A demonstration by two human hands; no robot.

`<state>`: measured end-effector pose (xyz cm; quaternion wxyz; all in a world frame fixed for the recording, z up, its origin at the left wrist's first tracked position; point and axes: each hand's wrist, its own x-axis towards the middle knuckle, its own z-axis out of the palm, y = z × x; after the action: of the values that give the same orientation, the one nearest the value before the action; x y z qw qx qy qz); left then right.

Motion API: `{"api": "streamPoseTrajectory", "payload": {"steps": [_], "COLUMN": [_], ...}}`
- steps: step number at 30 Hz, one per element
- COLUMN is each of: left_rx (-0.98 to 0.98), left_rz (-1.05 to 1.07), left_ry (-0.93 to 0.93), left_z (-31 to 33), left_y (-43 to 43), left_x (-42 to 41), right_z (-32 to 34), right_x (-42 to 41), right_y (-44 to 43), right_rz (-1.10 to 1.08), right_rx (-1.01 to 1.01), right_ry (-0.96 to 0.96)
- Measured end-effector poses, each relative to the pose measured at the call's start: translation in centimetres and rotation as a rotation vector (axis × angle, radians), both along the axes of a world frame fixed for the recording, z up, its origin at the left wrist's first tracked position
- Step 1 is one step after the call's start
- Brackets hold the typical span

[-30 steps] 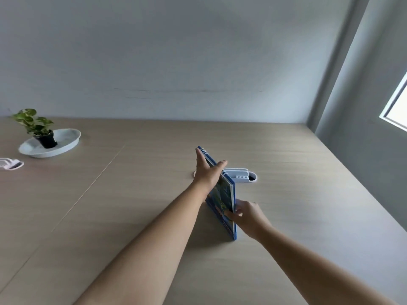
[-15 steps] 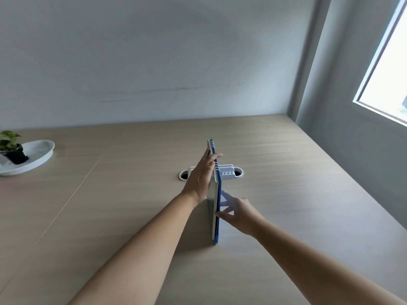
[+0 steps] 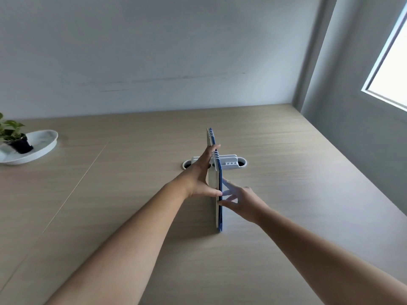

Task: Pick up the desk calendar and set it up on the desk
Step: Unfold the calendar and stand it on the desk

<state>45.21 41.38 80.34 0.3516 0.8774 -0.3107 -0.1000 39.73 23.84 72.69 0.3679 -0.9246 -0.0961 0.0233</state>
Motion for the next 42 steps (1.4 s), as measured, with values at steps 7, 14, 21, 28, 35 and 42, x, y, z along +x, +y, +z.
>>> {"api": "streamPoseTrajectory", "payload": {"steps": [7, 14, 21, 28, 35, 42], "left_rx": [-0.033, -0.022, 0.075, 0.148, 0.129, -0.044], "left_rz": [0.007, 0.057, 0.071, 0.094, 0.165, 0.123], "left_ry": [-0.05, -0.05, -0.136, -0.165, -0.175, -0.104], "left_z": [-0.7, -0.8, -0.3, -0.5, -1.5, -2.4], "left_y": [-0.4, -1.1, -2.2, -3.1, -3.4, -2.0], "left_x": [0.2, -0.3, -0.5, -0.5, -0.7, 0.2], "right_z": [0.1, -0.1, 0.6, 1.0, 0.6, 0.6], "right_x": [-0.1, -0.1, -0.6, -1.3, -0.5, 0.9], "right_y": [-0.5, -1.0, -2.0, -2.3, -2.7, -3.8], "right_rz": [-0.01, -0.022, -0.027, -0.112, -0.141, -0.165], "right_rx": [-0.021, -0.055, -0.136, -0.197, -0.312, -0.193], "right_ry": [-0.02, -0.043, -0.043, -0.095, -0.155, -0.139]}}
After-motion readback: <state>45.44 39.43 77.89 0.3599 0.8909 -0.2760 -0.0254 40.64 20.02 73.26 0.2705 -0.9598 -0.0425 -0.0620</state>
